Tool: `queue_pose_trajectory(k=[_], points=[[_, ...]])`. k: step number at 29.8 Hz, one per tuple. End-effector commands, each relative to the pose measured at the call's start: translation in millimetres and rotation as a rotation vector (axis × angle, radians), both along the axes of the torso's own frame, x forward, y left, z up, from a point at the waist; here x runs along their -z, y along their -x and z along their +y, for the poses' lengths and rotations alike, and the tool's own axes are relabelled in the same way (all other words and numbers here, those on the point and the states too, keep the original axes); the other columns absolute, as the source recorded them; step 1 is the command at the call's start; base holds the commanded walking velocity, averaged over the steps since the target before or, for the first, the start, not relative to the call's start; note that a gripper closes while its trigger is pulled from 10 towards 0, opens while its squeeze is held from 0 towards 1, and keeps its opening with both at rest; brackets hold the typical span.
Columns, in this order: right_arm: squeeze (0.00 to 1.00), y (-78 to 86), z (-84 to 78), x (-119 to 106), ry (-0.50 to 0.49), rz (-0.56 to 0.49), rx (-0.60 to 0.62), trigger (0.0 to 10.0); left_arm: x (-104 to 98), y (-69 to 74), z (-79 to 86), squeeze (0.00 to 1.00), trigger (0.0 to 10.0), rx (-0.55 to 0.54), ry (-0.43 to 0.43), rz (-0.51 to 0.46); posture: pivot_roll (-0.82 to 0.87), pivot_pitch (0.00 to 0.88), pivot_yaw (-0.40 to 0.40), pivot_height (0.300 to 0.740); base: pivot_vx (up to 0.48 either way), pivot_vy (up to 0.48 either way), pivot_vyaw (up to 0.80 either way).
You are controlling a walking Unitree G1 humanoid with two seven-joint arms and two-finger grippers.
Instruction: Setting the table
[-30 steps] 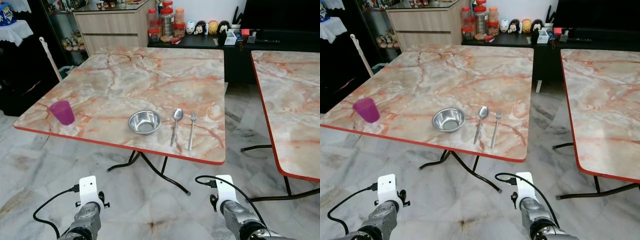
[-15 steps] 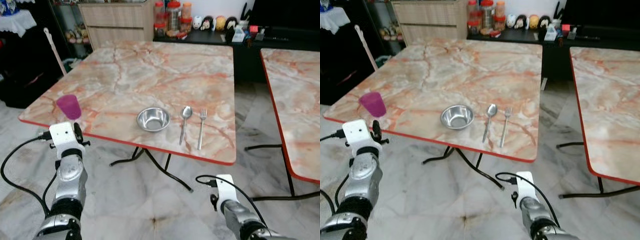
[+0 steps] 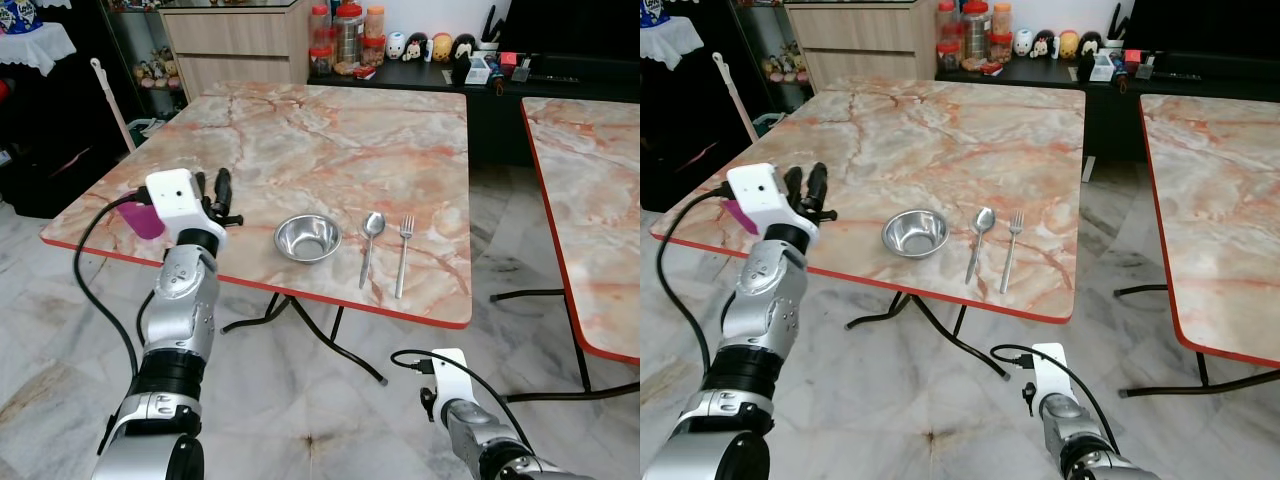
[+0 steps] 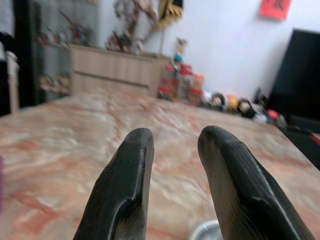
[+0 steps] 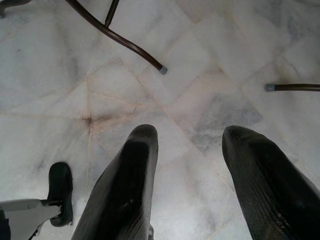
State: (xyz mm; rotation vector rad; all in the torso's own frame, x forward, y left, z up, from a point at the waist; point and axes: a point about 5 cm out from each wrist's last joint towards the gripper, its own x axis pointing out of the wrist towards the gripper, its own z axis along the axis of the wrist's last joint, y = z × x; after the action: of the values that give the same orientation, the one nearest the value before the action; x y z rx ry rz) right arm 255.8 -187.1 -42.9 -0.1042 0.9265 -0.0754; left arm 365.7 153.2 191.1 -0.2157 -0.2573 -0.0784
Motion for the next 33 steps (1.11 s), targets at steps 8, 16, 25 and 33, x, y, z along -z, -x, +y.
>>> queue_pose_trajectory(k=[8, 16, 25, 33], points=[[0.00, -4.3, 3.2, -2.8, -0.002, -0.015, -0.010, 10.0, 2.5, -24.6, -31.4, 1.00, 10.0, 0.085, -0.004, 0.191, -0.01, 0.006, 0.044, 0.740, 0.000, 0.000, 0.00], [0.00, -4.6, 3.4, -3.0, -0.001, -0.015, -0.015, 10.0, 14.8, -31.7, -40.4, 1.00, 10.0, 0.111, -0.047, 0.305, 0.00, 0.002, 0.040, 0.740, 0.000, 0.000, 0.00], [0.00, -4.7, 4.6, -2.9, -0.005, -0.016, -0.013, 10.0, 28.0, -35.2, -46.5, 1.00, 10.0, 0.123, -0.082, 0.412, 0.01, 0.000, 0.034, 0.740, 0.000, 0.000, 0.00], [0.00, -5.1, 4.9, -3.2, -0.003, -0.016, -0.024, 10.0, 29.6, -37.1, -53.8, 1.00, 10.0, 0.145, -0.104, 0.444, 0.02, 0.000, 0.028, 0.740, 0.000, 0.000, 0.00]])
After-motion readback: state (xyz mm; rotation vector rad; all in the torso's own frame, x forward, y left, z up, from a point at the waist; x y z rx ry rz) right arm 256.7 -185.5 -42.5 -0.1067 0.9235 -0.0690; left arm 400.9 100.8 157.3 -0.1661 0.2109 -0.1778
